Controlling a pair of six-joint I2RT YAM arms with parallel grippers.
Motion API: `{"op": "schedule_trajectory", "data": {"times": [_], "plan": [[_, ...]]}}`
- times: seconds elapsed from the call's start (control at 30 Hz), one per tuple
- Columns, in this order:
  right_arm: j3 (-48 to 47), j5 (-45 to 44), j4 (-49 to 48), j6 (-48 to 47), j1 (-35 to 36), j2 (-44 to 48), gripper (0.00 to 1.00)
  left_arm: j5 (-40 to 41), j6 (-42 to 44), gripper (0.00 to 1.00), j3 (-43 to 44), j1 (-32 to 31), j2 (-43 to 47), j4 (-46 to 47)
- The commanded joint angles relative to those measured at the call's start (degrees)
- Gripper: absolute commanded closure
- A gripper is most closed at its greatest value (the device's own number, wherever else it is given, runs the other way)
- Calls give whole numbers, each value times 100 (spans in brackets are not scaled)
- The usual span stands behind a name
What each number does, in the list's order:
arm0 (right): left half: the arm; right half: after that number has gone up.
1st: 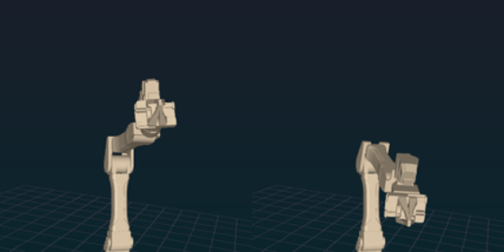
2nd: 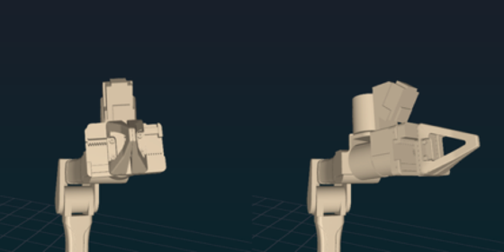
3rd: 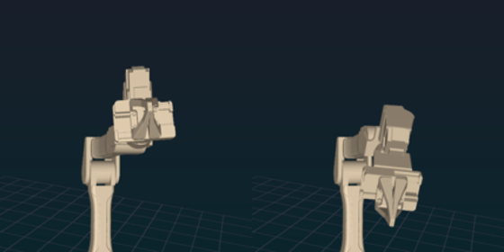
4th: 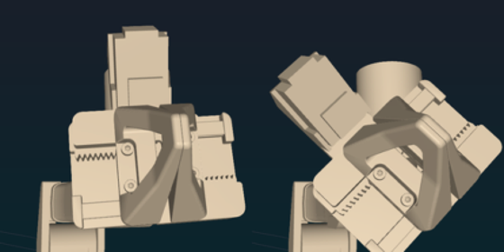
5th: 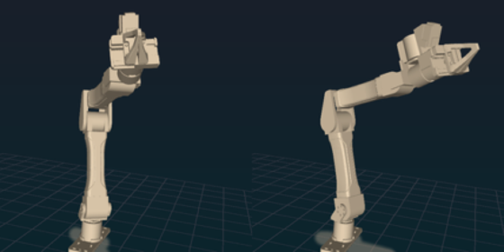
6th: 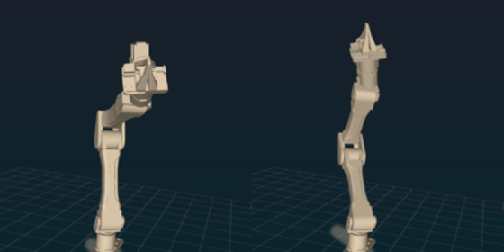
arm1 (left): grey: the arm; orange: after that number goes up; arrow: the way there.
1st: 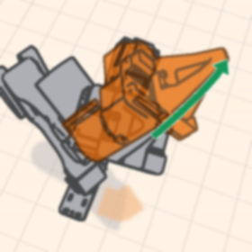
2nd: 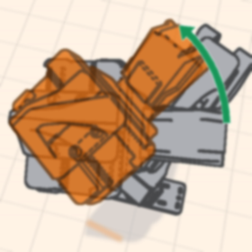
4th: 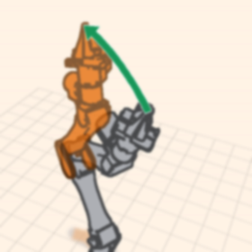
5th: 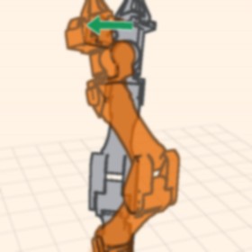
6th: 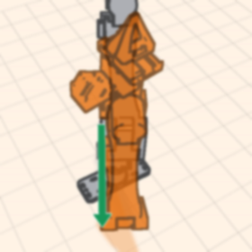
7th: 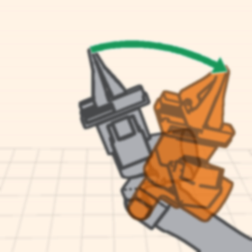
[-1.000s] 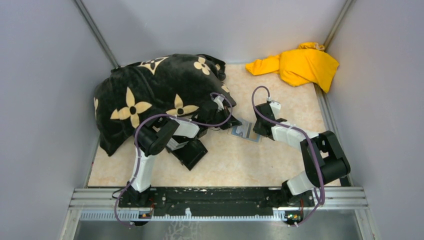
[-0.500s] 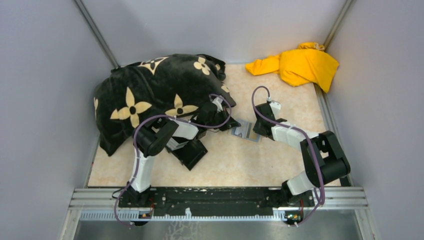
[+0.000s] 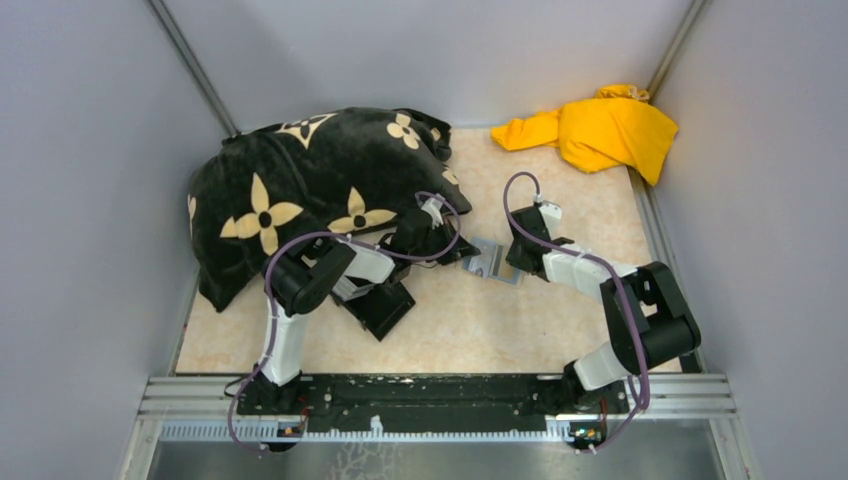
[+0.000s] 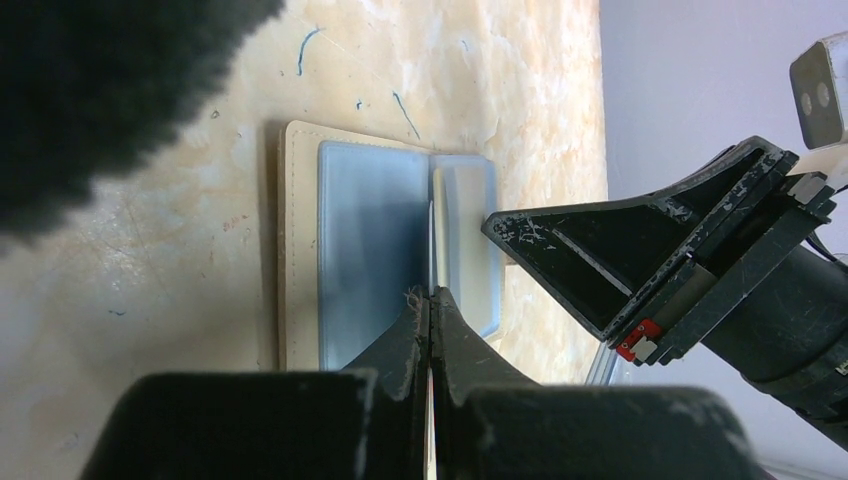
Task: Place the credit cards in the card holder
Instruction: Insert the credit card into the card holder.
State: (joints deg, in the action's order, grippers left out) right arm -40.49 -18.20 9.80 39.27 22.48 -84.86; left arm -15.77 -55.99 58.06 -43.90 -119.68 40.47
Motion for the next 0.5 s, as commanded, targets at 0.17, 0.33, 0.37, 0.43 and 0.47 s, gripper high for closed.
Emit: {"op": "schedule_trajectory", "data": {"times": [0.17,0.33,0.37,0.43,0.47], "plan": [[77,102,116,33,55,-92,90,145,-31,100,-89,-30,314,291],[59,99,116,18,50,-97,90,129,-12,100,-52,-31,295,269],[54,98,126,12,54,-92,90,113,-11,100,-36,-38,283,262],[50,98,130,11,55,-76,90,102,-17,100,-11,-35,256,251],[50,98,132,11,55,-75,90,104,-15,100,-2,-46,244,251]]}}
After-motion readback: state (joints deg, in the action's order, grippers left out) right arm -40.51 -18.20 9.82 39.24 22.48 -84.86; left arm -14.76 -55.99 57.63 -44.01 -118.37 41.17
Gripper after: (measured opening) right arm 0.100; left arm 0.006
